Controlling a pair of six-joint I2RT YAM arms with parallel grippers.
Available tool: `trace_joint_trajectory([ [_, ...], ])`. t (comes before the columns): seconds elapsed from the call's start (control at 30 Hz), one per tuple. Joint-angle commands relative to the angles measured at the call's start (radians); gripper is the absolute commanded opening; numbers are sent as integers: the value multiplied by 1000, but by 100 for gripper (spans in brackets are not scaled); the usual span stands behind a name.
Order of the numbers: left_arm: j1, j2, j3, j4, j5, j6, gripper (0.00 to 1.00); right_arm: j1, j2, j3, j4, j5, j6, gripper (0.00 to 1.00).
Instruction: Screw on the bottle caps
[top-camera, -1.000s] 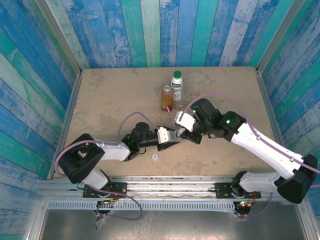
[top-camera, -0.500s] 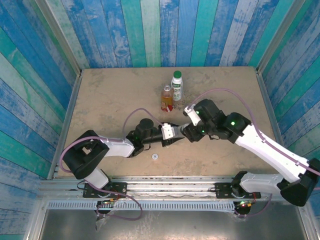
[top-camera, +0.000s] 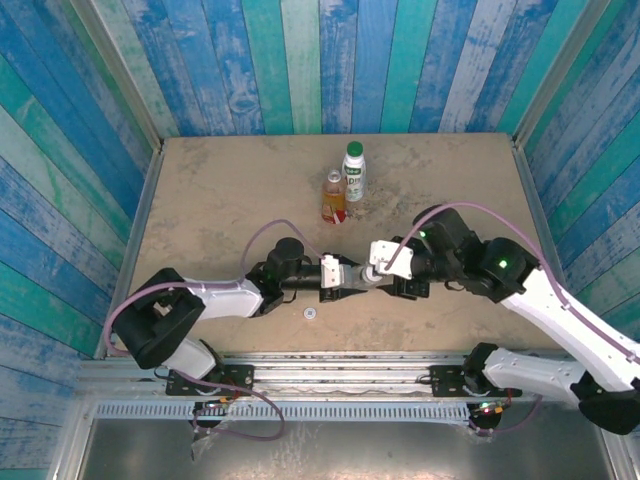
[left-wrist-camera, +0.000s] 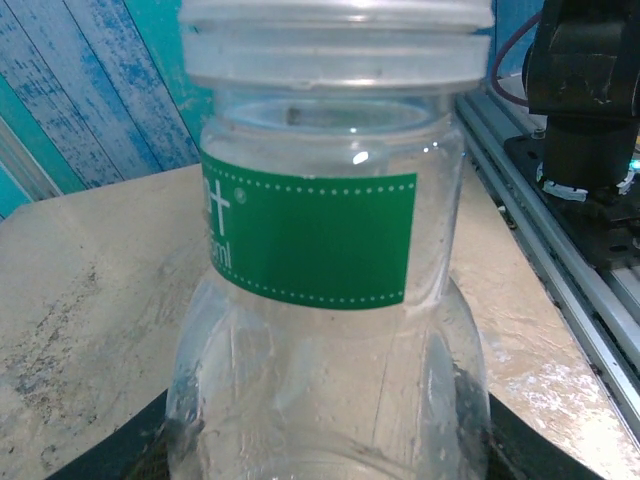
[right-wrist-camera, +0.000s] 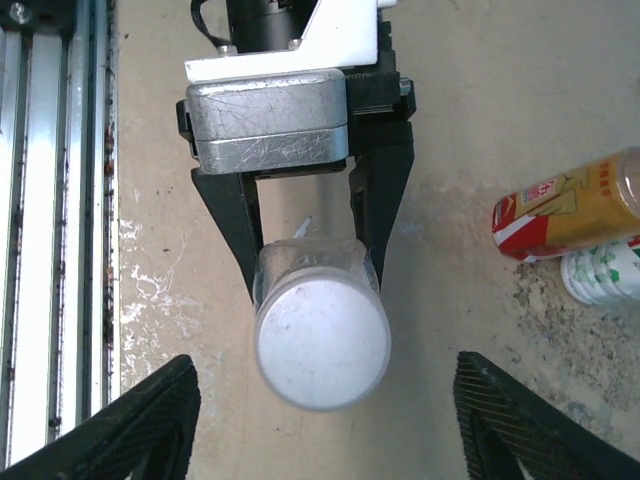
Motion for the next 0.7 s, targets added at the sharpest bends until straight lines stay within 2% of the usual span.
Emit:
trace_joint_trajectory([
  [0.0, -6, -61, 4, -41, 22, 13, 52, 9, 37, 40, -61, -14, -112, 63],
  [0.17, -6, -62, 9, -60, 30, 19, 52, 10, 81, 47, -44, -30, -107, 50],
  [0.23, -6, -62, 10, -62, 30, 21, 52, 11, 90, 45, -44, -45, -103, 48],
  [0.67, -5, -90, 6, -79, 33, 26, 52, 13, 113, 23, -54, -49, -103, 48],
])
